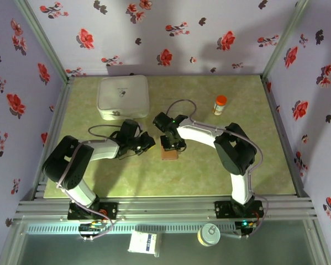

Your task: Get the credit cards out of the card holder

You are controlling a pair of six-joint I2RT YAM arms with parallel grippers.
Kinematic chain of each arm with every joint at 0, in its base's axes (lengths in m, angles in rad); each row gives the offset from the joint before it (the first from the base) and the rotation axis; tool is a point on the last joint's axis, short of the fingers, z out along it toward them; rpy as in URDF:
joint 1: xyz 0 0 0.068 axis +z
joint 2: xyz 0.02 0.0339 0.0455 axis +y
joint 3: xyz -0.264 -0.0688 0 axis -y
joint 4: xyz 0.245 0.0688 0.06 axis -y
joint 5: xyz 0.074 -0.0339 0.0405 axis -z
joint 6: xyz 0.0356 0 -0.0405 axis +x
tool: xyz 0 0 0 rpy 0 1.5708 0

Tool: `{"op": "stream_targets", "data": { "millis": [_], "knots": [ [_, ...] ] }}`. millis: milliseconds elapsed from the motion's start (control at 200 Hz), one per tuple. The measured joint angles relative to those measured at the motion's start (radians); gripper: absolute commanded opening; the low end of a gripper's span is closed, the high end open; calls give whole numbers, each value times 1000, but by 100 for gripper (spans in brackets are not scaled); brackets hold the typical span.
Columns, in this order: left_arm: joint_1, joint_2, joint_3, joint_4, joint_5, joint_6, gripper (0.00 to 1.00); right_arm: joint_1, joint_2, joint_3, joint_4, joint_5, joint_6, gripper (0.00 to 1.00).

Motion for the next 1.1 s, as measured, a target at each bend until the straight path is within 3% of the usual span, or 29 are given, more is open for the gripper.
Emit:
{"op": "stream_targets", "data": {
  "millis": [420,700,1100],
  "knots": [
    [-54,41,92,-37,23,2,0,-16,-41,-54,57,-26,13,5],
    [-63,65,127,-77,24,13,0,-23,-94,-97,72,7,24,23],
    [-63,74,164,-139,23,48,0,-83,-158,-169,55,67,23,27]
  ]
}}
